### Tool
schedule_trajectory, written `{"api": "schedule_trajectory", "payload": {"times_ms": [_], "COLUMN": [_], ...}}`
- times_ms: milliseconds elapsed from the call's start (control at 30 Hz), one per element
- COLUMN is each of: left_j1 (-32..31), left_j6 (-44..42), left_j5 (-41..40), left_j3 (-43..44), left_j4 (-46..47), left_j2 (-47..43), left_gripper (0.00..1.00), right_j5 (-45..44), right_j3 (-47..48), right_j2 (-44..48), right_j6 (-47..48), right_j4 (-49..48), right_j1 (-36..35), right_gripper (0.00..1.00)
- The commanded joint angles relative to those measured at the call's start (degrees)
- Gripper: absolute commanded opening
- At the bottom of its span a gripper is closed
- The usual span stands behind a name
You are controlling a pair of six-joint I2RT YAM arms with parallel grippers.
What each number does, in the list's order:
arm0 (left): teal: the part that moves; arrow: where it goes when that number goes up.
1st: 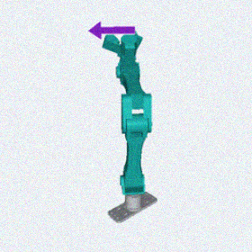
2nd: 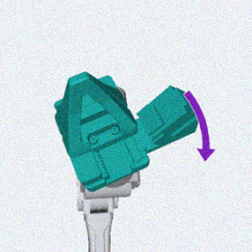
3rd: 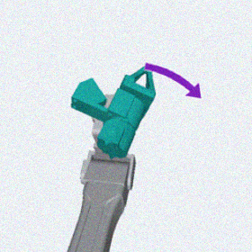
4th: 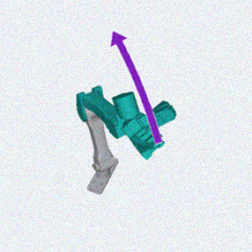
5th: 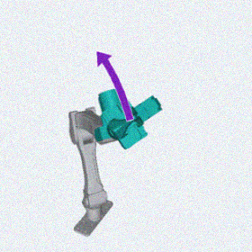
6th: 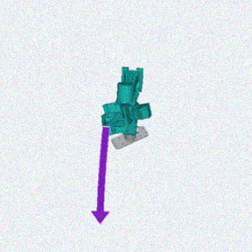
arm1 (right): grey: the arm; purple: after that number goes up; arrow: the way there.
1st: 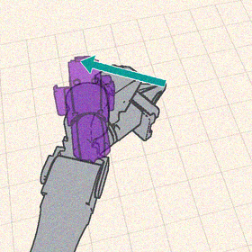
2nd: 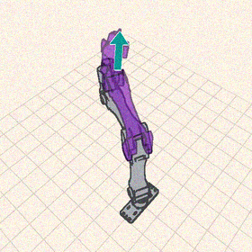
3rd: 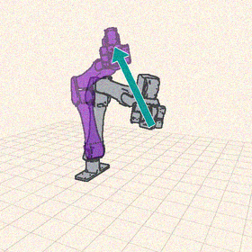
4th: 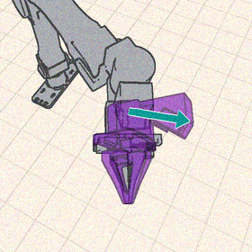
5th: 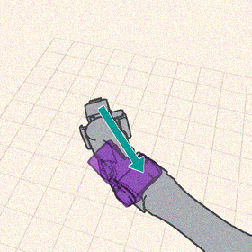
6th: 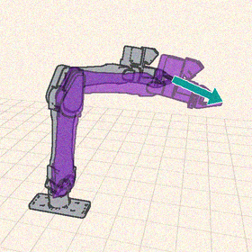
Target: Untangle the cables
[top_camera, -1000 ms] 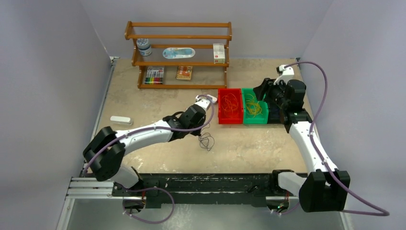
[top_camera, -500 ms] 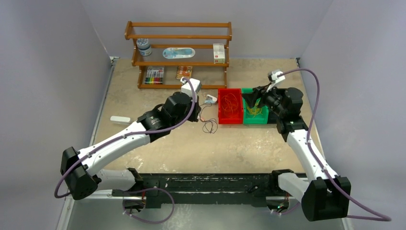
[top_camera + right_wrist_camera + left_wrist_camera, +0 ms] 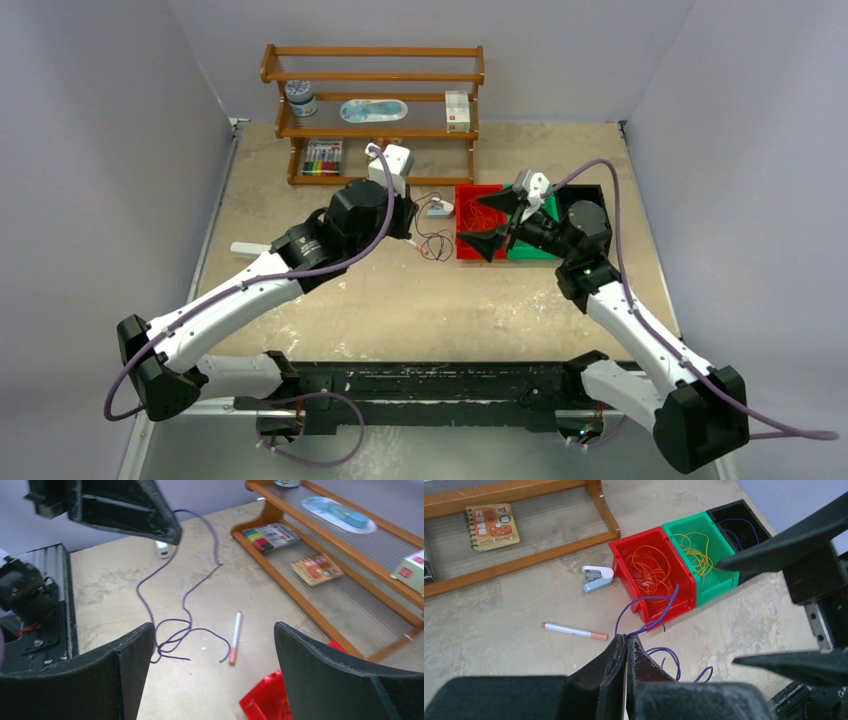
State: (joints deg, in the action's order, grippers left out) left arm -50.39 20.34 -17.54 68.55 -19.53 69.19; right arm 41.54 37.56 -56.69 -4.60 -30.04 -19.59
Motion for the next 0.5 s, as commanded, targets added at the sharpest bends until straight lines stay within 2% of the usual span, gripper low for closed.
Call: {"api": "schedule_trajectory", "payload": {"times_ms": [0, 300, 367, 467], "left_j1": [0.04, 0.09, 0.07, 0.04], "left_j6": [-0.63, -0.30, -0.27, -0.16], "left_j5": [-1.69, -0.44, -0.23, 0.12], "left_j3": [3.93, 6.15, 6.48, 7.04], "left_j4": [2.57, 3.35, 3.40, 3.46], "left_j2": [-1.47, -0.78, -0.67, -0.88], "left_gripper": [0.00, 0.00, 0.00, 0.00], "right_j5": [-1.67, -4.33, -6.19, -11.12], "right_j3": [2.43, 6.13, 7.04, 7.15], "right_j2": [-1.83, -10.08, -12.35, -14.33], "right_j6": [3.00, 3.86, 3.54, 1.14], "right_j4": [-3.56, -7.68, -8.05, -10.55], "right_j1": [-6.02, -12.87, -13.43, -13.50], "right_gripper": [0.92, 0.92, 0.88, 0.74]}}
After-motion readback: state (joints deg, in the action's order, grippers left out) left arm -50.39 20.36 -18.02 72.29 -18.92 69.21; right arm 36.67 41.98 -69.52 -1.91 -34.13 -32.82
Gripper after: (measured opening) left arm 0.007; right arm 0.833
